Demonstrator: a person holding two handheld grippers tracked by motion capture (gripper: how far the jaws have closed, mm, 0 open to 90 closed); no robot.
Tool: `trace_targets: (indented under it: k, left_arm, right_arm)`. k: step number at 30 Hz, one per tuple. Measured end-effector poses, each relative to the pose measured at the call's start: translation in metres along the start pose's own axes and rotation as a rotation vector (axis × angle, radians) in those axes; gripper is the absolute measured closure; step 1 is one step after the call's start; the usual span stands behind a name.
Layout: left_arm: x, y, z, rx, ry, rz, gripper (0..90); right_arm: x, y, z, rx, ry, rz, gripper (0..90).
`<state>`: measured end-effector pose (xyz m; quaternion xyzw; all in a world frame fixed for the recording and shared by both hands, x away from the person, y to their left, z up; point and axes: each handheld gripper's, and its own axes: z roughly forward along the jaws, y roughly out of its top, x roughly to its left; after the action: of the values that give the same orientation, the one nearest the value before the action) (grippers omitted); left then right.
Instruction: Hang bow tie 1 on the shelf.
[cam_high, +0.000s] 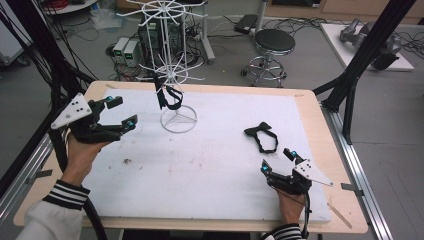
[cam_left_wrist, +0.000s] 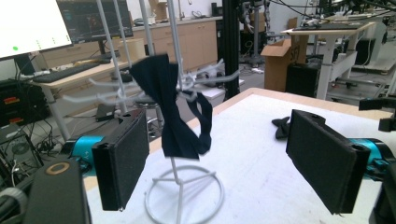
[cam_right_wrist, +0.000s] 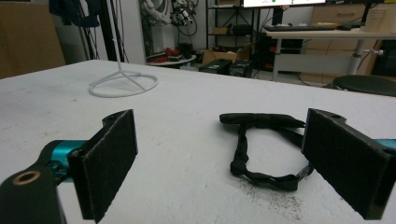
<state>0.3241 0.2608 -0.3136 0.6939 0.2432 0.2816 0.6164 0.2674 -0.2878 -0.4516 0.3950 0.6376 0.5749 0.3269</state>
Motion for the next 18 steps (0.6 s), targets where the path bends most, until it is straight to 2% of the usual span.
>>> trace_targets:
  k: [5, 10, 13, 18]
  left_arm:
    - [-0.005, -0.022, -0.006, 0.010, 0.000, -0.019, 21.8]
    - [-0.010, -0.041, -0.015, -0.009, 0.002, -0.041, 21.7]
    - [-0.013, -0.053, -0.021, -0.032, -0.021, -0.054, 21.4]
    - [-0.016, -0.073, -0.030, -0.041, -0.019, -0.079, 21.2]
  right_arm:
    - [0.000, 0.000, 0.000, 0.001, 0.001, 0.002, 10.0]
    - [0.001, 0.000, 0.000, 0.005, 0.000, 0.003, 9.9]
    - [0.001, 0.000, 0.000, 0.006, 0.000, 0.001, 9.9]
    - [0.001, 0.000, 0.000, 0.007, -0.004, -0.002, 10.0]
